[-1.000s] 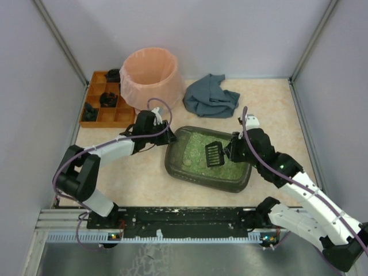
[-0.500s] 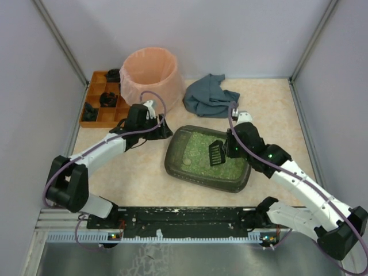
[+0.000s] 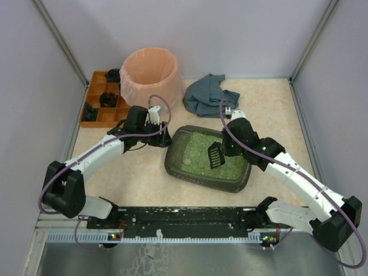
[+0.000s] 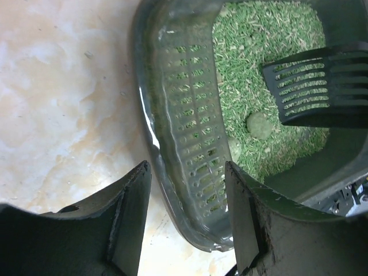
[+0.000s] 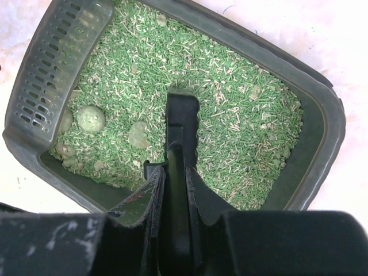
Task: Clean the litter box
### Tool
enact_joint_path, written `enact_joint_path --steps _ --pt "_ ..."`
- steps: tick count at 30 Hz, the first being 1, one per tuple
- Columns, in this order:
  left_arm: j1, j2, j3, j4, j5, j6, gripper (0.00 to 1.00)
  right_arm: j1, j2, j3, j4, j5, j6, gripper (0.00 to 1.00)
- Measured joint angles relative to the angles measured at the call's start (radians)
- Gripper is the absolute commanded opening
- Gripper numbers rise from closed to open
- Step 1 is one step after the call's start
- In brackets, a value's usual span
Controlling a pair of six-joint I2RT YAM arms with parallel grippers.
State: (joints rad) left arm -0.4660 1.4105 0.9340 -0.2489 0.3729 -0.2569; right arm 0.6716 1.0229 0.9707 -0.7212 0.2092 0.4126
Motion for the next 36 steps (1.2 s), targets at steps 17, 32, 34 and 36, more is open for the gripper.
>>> enact_joint_path --steps 17,32,34,36 --pt "-0.016 -0.139 -0.117 -0.080 -0.083 -0.117 0.58 -0.007 0.024 -0.001 -0.007 -0.038 0.026 0.00" --pt "-0.046 -0.375 -0.330 -0.135 -0.119 -0.290 0.56 -0.007 0.011 -0.029 0.000 -0.055 0.037 0.00" --pt "-0.052 -0.375 -0.336 -0.133 -0.119 -0.300 0.56 -0.007 0.010 -0.031 0.000 -0.058 0.042 0.00" --pt "-0.061 -0.374 -0.338 -0.130 -0.119 -0.308 0.56 -0.007 0.006 -0.036 0.002 -0.059 0.044 0.00"
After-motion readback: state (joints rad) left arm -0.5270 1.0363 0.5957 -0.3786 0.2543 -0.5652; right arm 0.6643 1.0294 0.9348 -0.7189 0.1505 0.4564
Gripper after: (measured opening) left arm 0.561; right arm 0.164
